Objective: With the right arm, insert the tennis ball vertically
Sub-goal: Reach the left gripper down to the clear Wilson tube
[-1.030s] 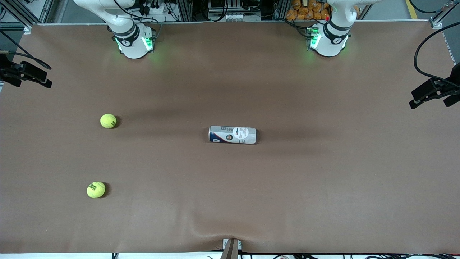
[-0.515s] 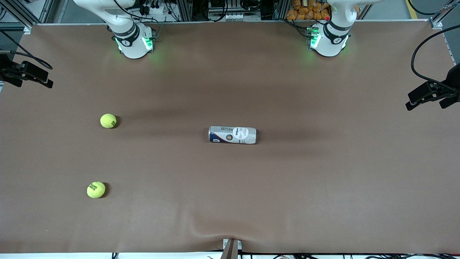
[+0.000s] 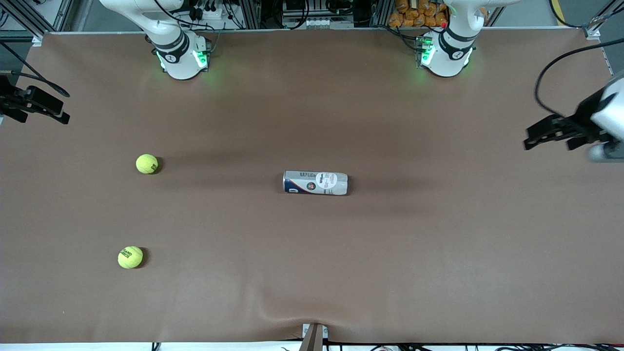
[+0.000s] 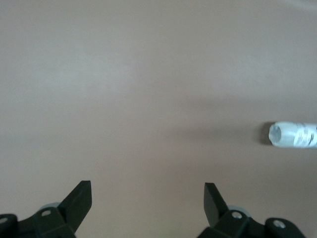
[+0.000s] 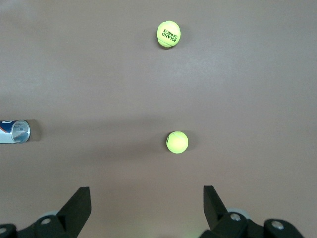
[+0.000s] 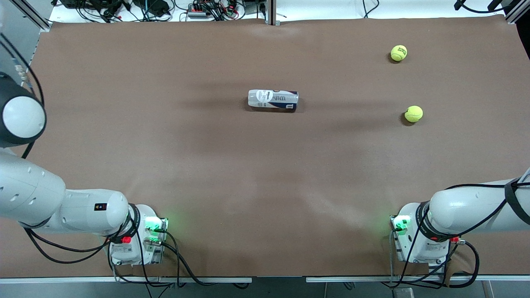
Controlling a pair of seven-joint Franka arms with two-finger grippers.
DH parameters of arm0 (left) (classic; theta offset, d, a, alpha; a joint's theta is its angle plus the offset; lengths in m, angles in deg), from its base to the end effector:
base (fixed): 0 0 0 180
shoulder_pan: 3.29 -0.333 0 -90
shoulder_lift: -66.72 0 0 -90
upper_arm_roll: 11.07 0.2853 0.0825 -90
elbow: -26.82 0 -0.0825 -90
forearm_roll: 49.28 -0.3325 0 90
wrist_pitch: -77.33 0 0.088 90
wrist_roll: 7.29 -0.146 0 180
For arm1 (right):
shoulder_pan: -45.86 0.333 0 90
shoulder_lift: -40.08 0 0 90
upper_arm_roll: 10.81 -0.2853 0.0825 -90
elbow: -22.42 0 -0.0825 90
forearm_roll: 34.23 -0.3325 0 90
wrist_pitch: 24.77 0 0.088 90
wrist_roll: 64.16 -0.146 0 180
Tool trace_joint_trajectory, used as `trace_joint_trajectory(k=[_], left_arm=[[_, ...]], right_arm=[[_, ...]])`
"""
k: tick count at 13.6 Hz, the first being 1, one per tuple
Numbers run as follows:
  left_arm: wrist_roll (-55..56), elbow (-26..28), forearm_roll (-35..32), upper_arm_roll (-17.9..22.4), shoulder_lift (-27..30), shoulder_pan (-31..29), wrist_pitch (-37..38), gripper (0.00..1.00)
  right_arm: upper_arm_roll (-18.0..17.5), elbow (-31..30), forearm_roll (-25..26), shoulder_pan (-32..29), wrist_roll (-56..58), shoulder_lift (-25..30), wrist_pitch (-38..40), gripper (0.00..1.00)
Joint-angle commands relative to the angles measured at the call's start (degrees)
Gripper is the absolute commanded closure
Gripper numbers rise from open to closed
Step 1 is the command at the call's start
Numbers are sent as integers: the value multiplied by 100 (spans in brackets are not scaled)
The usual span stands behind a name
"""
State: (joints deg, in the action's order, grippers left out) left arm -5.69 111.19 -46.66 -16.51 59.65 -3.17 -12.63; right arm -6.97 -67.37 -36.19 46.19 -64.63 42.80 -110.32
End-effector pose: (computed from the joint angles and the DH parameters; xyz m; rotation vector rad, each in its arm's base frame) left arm 0.5326 -0.0558 0.5324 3.0838 -0.1049 -0.0444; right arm 0.4802 -0.0250 0.5731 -3.1016 0.1042 0.0398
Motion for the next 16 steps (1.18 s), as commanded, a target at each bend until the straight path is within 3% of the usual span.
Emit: trace_joint_trajectory(k=[1,4,7,9,11,14,16], left_arm=[[-790,-122,19,-26,-424,321,-20,0],[-1090,-148,-41,-26,-891,883,-415,0],[-2371,-149,-191,-35,-1268,1235,-828,0],[-3869,-175,-104,-236,-1777,1297,-1302,0],[-4648,-175,184,-316,-2130,1298,-1759,0],[-4739,-166,459,-457,-2456,1534,-2339,0],[-5027,-131,855,-614,-2965,1912,-3304,0]], right_arm=[[2,-151,-32,64,4,36,-50,0],[2,-231,-41,55,-14,-34,-163,0],[2,-231,-41,55,-14,-70,-217,0],[2,-231,-41,38,-23,-70,-190,0],[11,-231,-50,38,-23,-79,-225,0],[2,-231,-58,38,-32,-79,-217,0],[11,-231,-59,47,-32,-79,-217,0]])
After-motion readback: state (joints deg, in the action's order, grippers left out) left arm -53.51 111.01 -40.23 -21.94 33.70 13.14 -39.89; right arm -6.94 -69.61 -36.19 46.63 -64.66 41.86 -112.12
